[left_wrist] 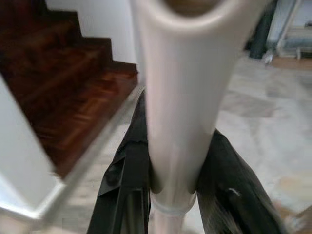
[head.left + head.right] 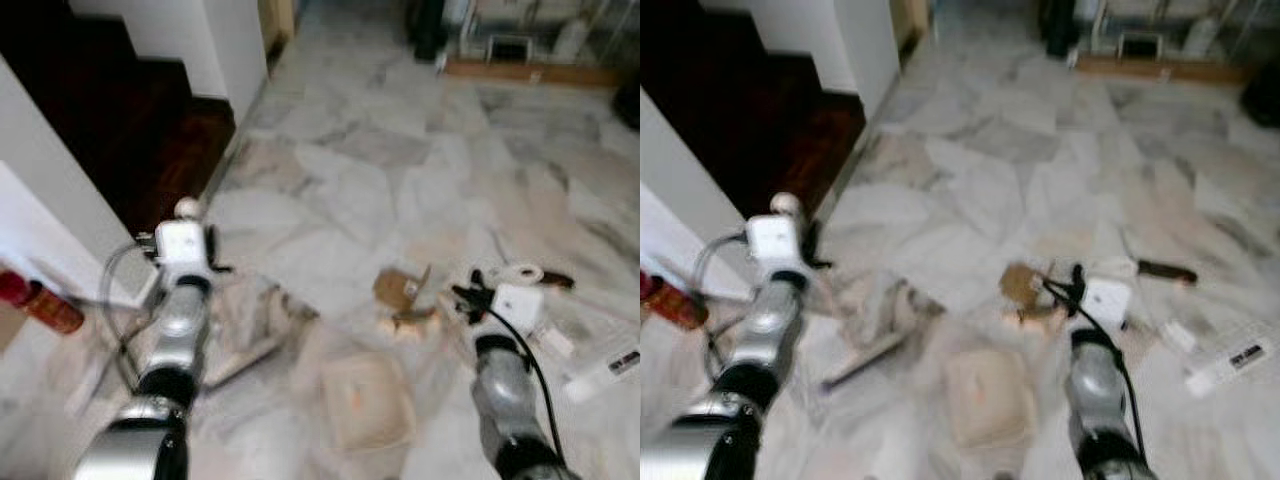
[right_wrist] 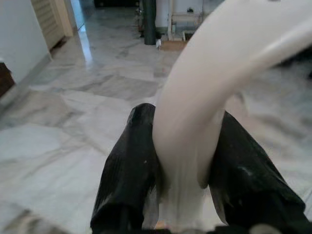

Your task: Sweep floor

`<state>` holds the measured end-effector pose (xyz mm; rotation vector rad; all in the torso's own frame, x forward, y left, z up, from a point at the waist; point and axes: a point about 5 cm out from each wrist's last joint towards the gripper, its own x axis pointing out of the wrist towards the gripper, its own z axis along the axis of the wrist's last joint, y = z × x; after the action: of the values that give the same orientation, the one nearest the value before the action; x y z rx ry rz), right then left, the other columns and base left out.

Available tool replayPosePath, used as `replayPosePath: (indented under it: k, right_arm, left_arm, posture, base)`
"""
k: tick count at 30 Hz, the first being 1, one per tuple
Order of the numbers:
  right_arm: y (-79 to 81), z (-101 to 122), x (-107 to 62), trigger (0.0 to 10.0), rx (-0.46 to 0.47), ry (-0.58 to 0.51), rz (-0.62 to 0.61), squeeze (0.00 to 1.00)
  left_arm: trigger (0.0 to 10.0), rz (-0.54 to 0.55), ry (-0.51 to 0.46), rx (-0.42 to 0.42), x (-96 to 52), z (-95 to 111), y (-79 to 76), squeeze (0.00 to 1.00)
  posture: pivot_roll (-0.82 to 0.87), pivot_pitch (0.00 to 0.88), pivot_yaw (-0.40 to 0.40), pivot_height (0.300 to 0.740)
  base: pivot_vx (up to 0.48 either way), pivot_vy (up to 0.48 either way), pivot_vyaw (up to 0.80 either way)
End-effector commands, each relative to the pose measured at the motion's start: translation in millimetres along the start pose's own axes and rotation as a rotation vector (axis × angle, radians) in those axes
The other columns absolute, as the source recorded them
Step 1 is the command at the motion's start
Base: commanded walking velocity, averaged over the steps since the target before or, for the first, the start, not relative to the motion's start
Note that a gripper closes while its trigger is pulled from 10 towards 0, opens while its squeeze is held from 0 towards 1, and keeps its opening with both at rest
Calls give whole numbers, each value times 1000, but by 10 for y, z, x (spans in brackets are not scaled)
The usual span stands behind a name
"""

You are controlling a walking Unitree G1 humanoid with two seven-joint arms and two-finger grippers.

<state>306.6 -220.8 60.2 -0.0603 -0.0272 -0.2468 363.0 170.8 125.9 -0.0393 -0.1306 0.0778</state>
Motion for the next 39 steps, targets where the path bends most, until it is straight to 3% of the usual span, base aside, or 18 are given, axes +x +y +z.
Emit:
replayPosePath:
  k: [1, 31, 39]
  right_arm:
    - [96, 87, 42, 10000, 21, -37, 19, 0]
    - [122, 223, 115, 10000, 32, -82, 31, 0]
    - [27, 206, 116, 10000, -3, -68, -24, 0]
  left_arm:
    - [10000, 35, -33, 25, 17, 73, 140, 0]
    - [10000, 36, -63, 8, 66, 163, 115, 0]
    - [10000, 31, -67, -6, 71, 173, 107, 0]
  posture:
    - [-44, 143, -1, 740]
    - [-51, 147, -4, 740]
    - [-53, 148, -5, 740]
  base:
    - [480, 0, 0]
    - [480, 0, 0]
    - [82, 0, 0]
